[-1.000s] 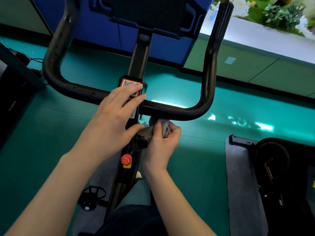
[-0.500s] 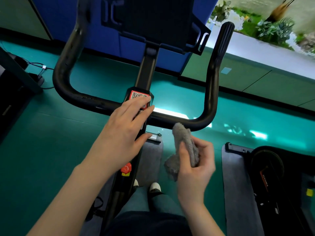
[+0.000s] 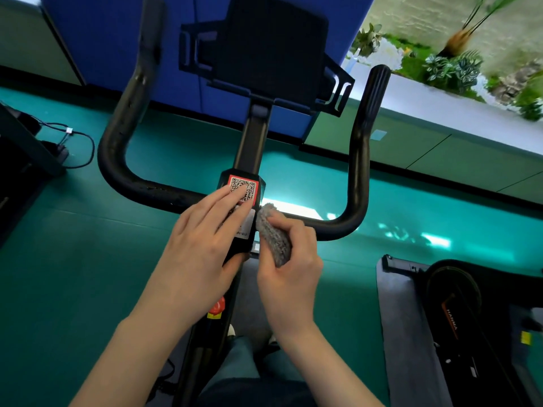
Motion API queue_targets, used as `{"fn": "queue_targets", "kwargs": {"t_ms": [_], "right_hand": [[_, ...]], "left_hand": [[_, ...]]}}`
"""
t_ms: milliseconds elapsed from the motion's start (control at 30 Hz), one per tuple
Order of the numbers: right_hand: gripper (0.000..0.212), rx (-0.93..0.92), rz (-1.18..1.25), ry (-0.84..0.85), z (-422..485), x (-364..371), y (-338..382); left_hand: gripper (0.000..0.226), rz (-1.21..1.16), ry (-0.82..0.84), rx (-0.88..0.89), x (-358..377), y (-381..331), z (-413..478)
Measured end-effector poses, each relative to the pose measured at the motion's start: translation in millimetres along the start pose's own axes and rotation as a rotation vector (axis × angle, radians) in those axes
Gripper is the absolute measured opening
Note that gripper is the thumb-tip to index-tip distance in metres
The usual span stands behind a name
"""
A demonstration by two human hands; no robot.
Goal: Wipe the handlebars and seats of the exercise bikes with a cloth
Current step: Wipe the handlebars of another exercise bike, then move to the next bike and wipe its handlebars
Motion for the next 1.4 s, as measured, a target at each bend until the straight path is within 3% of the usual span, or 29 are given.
{"fn": "queue_targets", "kwargs": {"t_ms": [367, 733, 933, 1100, 1300, 1400], "right_hand": [[0.026, 0.130, 0.176, 0.250, 9, -39, -31], [0.028, 0.288, 0.245, 0.038, 38, -241, -160], [0.022, 0.284, 0.166, -0.095, 33, -350, -225], [0.012, 0.438, 0.084, -0.213, 9, -423, -280], [0.012, 0.548, 0.060, -0.242, 3, -462, -311], [0.012, 0.575, 0.084, -0.247, 17, -466, -321]], "left_hand": [[0.065, 0.083, -0.042, -0.112, -2, -18, -2], [0.050, 0.083, -0.014, 0.106, 84, -186, 43], [0.054, 0.106, 0.223, 0.157, 198, -265, 73], [0.057, 0.191, 0.464, 0.172, 285, -292, 91], [0.058, 0.260, 0.640, 0.162, 341, -295, 104], [0.060, 0.277, 0.629, 0.144, 353, -290, 117]]}}
Point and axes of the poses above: each hand's wrist, its own z-axis towards the middle knuckle, its own x-axis out of the palm, y = z × x, the point moved 7 cm from there along z, towards the middle knuckle
